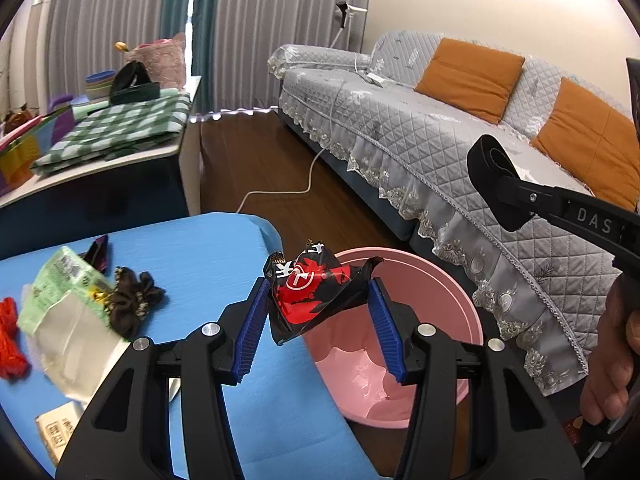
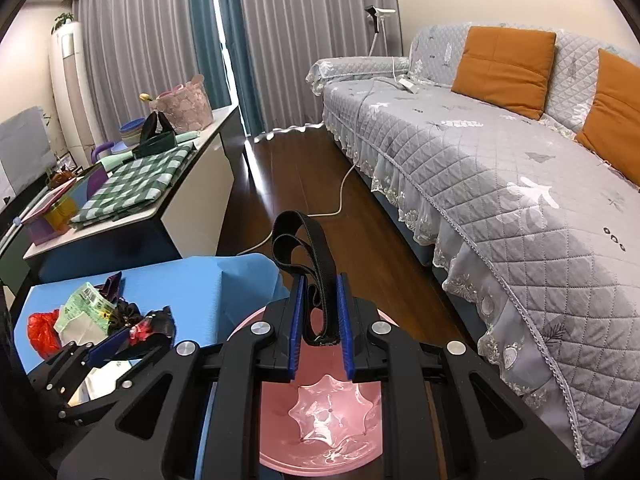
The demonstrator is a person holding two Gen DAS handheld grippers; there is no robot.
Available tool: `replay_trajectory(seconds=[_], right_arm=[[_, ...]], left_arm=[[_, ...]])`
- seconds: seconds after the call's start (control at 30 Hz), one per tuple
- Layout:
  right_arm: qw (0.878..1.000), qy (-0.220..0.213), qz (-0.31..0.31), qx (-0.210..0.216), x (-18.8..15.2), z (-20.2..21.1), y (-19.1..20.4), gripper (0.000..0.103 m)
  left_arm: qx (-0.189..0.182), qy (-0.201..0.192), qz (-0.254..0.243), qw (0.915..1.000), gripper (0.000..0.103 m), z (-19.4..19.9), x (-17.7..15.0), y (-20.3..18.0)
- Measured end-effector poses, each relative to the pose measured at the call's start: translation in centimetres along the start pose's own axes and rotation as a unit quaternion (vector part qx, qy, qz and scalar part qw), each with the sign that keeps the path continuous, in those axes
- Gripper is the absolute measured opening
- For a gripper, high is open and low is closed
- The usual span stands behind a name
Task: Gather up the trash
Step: 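Carry the wrapper and strap over the pink bucket with both grippers, then open both grippers to drop the wrapper and strap into the bucket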
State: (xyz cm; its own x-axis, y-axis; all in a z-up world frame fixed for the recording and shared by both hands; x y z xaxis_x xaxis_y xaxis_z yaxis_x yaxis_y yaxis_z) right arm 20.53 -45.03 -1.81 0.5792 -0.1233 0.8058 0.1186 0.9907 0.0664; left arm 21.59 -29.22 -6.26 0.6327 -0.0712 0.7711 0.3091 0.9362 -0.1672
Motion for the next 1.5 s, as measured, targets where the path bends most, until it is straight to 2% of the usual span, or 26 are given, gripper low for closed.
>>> replay_trajectory(seconds=[0.43,0.53,0.57,0.6,0.73,1.1,1.5], right_arm=[[1.000,0.017,-0.008,-0.008,-0.7,-2.1,-1.0,0.019],[1.000,0.019,-0.010,-0.012,-0.8,-2.3,-1.1,0.026],[1.000,0.020,-0.012,-0.014,-0.8,-2.3,-1.2,0.036],[1.000,0.019,-0.014,-0.015,-0.8,-2.3,-1.3,0.042],[1.000,0.016,-0.015,-0.018,-0.6,-2.2,-1.3,0.048],[1.000,0.001,-0.012,-0.010,0.1,-1.3,0.0,0.049],[1.000,-0.025,-0.017,-0.004,1.1,0.9,0.8,0.050]], left_arm=[[-0.007,0.022,-0.003,0.9997,0.050,-3.6,-0.8,-0.9],[-0.010,0.026,-0.005,0.9996,0.051,-4.0,-0.9,-1.1],[-0.010,0.029,-0.005,0.9995,0.052,-4.1,-0.9,-1.1],[-0.012,0.031,-0.005,0.9994,0.053,-4.1,-1.0,-1.2],[-0.013,0.031,0.000,0.9994,0.060,-3.8,-1.0,-0.9],[-0.005,0.021,0.004,0.9998,0.060,-1.4,-0.9,0.4],[0.011,-0.010,0.010,0.9998,0.060,3.6,0.3,2.8]])
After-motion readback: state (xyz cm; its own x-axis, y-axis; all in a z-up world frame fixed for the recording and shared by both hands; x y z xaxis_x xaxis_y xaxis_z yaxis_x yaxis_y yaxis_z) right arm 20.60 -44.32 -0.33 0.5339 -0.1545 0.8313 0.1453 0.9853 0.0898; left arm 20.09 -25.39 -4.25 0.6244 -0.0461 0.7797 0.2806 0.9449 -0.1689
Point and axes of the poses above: each gripper's, at about its wrist camera, not at the fingertips, and z roughly against the way its jaws point, y to its left, x to its top, the point moved 10 cm from there along -z, roughly the way its jaws point, and after that the axes turned 4 degrees about z, right-handed, at the moved point
